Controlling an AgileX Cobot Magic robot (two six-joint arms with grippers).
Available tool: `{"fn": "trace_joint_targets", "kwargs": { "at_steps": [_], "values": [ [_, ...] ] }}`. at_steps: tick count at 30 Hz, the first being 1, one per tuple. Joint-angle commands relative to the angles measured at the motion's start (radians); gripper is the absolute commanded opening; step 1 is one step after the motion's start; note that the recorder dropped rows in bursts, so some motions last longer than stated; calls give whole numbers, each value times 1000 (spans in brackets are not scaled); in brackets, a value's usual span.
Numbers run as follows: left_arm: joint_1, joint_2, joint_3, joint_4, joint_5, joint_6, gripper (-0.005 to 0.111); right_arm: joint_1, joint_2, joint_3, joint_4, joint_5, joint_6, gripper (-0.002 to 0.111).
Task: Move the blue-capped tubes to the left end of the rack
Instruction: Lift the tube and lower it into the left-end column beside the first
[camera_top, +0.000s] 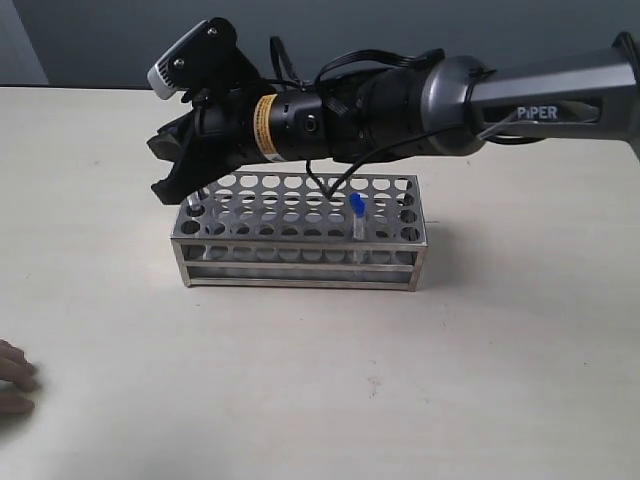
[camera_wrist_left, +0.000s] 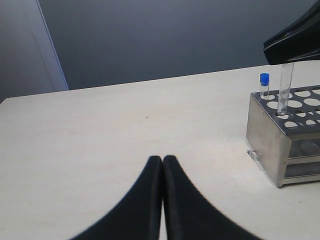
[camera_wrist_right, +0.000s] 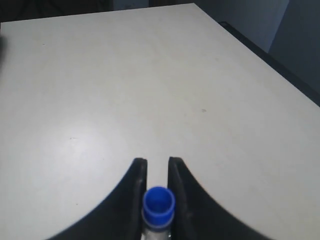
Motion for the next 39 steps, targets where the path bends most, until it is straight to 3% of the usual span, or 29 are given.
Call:
{"fn": "trace_joint_targets", "kwargs": {
  "at_steps": [1,39],
  "values": [
    [-4,3,-5,-5,-8,-1,1,-3,26,-28,0,32,-16,0],
    [-4,3,-5,-5,-8,-1,1,-3,96,-28,0,37,20,0]
  ]
}}
